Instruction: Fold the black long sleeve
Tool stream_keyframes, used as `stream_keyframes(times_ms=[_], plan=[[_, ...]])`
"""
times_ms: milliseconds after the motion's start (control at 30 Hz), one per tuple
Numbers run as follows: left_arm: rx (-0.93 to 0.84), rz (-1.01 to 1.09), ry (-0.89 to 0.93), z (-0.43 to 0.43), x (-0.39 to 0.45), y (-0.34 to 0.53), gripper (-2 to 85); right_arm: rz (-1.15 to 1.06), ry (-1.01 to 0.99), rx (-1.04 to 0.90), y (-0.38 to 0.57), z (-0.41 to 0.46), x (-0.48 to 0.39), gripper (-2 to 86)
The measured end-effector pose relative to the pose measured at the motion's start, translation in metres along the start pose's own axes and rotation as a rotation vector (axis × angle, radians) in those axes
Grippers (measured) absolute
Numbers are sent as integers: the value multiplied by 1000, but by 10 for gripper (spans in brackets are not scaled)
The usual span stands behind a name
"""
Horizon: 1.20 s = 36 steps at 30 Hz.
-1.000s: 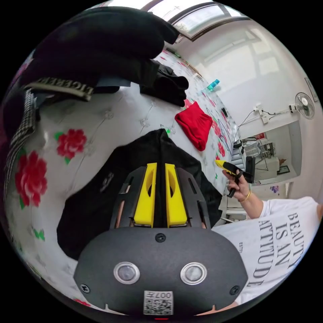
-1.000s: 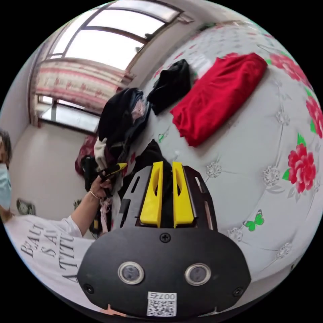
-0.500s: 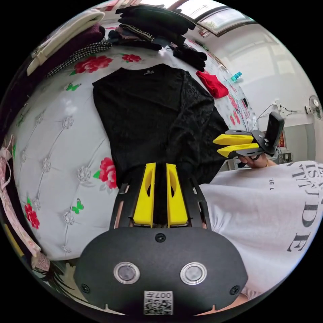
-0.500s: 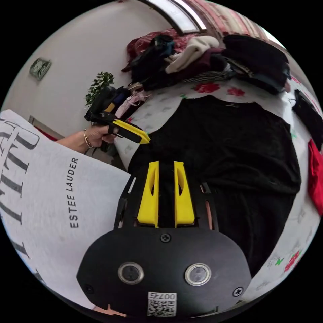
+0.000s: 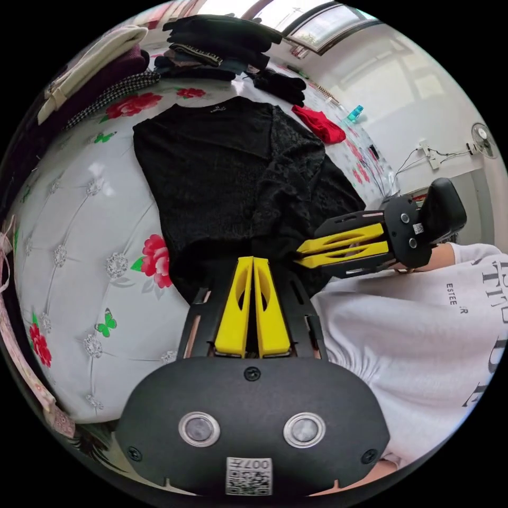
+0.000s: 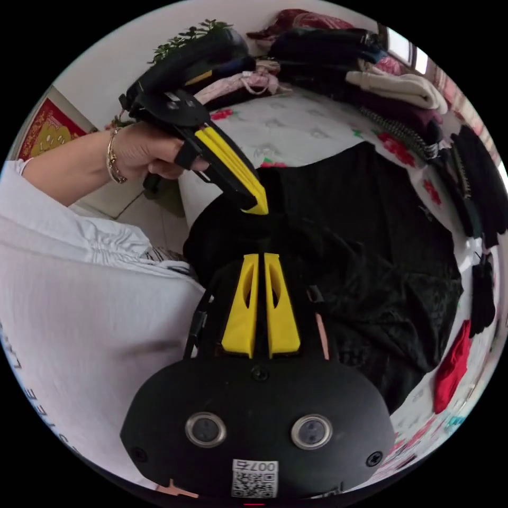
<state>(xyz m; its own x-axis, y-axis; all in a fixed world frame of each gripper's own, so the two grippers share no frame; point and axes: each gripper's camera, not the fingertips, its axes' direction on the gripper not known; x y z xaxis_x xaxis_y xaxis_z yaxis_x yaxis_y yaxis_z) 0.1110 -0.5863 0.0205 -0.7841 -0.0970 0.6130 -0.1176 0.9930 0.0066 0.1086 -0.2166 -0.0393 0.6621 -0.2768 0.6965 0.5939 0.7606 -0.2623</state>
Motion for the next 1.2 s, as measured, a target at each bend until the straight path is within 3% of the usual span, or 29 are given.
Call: stream_keyframes(times_ms=[300, 367, 467, 567, 833, 900, 967, 1200], plan=[[353, 124, -56, -120, 22, 34, -9, 20, 37, 371, 17, -97, -31, -1], [323, 71, -89, -118, 4, 44, -6, 12, -6, 352, 9, -84, -32, -1], [253, -45, 40, -92, -24, 58, 5, 94, -144, 218, -3, -53, -20, -1], [233, -58, 57, -77, -25, 68, 52, 143, -242, 172, 3, -42, -9, -1], [25, -24, 171, -34, -31, 36, 106, 123, -248, 154, -12, -39, 2, -2], [-53, -18, 207, -21, -33, 26, 85, 119, -243, 157, -15, -41, 6, -2], [-139, 10, 209, -12, -32, 15, 4, 111, -243, 154, -18, -43, 10, -2], [-26, 43, 83, -66, -28, 15, -8, 84, -293, 144, -25, -45, 31, 2]])
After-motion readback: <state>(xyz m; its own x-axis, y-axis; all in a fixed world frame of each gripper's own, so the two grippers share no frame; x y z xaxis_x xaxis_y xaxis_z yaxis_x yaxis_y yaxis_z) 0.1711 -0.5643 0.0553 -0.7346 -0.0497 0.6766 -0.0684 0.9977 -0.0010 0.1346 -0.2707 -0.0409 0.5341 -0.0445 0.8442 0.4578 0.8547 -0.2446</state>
